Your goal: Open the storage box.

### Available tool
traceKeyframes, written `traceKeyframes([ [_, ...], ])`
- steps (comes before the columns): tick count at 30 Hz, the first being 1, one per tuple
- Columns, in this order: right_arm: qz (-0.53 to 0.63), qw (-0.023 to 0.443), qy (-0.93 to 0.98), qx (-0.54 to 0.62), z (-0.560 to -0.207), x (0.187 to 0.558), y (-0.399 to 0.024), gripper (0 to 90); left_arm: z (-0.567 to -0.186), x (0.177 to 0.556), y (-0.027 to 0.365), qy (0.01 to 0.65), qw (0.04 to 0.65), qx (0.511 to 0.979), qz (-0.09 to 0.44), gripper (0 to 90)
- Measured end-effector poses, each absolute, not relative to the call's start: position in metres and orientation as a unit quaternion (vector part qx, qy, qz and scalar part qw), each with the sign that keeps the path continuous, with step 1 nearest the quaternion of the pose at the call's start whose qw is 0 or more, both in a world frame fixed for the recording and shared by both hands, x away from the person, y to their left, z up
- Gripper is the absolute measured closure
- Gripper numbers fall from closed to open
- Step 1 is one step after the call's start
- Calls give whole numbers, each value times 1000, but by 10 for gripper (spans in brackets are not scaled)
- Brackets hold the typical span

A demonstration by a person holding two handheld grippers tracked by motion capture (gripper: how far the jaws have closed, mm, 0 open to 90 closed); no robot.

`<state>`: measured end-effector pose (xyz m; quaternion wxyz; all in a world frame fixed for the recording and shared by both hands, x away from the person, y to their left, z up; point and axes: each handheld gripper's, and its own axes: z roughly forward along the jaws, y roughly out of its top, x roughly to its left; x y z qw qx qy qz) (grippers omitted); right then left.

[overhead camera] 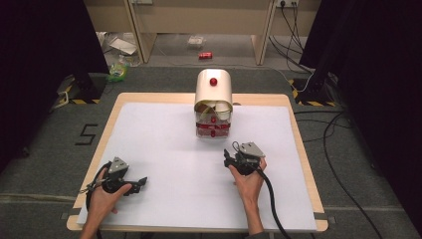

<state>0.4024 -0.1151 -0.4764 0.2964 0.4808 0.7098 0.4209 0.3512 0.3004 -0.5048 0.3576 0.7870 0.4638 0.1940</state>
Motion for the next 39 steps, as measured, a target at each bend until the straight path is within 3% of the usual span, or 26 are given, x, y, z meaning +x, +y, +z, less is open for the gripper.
traceKeyframes([
  [28,438,327,697,465,-474,417,-93,290,-505,351,300,463,358,787,195,96],
  [39,452,344,696,439,-477,422,-73,385,-505,351,300,464,358,787,195,97],
])
